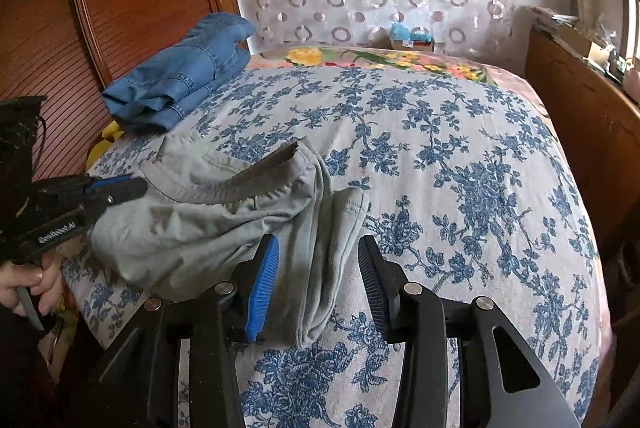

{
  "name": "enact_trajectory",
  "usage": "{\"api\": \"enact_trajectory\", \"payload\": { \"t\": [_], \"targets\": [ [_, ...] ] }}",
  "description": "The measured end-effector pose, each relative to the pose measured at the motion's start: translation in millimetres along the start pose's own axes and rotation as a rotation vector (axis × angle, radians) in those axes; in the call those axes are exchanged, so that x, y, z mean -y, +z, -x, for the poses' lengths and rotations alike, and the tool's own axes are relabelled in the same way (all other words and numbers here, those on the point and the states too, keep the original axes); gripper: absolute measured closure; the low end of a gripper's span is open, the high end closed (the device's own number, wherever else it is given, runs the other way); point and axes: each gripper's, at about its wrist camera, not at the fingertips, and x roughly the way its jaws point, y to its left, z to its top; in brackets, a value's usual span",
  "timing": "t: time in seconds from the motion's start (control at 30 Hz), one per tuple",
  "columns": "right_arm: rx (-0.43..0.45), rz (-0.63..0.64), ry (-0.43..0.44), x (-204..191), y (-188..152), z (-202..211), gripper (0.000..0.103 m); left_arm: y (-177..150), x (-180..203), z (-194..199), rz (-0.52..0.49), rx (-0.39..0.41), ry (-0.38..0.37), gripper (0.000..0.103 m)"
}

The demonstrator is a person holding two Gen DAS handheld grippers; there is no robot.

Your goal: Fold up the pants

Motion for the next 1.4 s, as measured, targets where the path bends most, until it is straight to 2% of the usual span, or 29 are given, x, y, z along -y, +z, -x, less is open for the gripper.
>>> {"api": "enact_trajectory", "payload": {
  "t": [0.27,0.53,0.6,0.67,0.83,1.2,1.37,1.4],
  "targets": [
    [0.007,0.004,0.014,-5,3,-1,0.060,46,-1,3,-0.024,0.066,0.030,0.097],
    [0.002,0.014,0.013,-9,1,-1,0.060,53,0,-1,-0.046,0.074,0.059,0.097],
    [-0.003,0.016,0.014,-10,-2,-2,0.060,50,-2,1,-0.037,0.066,0.056,0.091],
    [-0.009,0.014,0.015,-11,-4,-2,0.060,47,-5,3,-0.015,0.055,0.044,0.077],
    [-0.009,0.005,0.018,-13,-12,3,0.060,36,-2,10,-0.032,0.037,0.022,0.058],
    [-0.044,0.031,0.009,-20,-34,8,0.060,-28,6,14,-0.048,-0.054,0.007,0.056],
    [-0.060,0.028,-0.002,-19,-35,1,0.070,-42,-1,5,-0.028,-0.086,0.013,0.056],
    [-0.060,0.032,-0.002,-20,-36,0,0.075,-43,-2,5,-0.025,-0.082,0.009,0.056]
  ]
}}
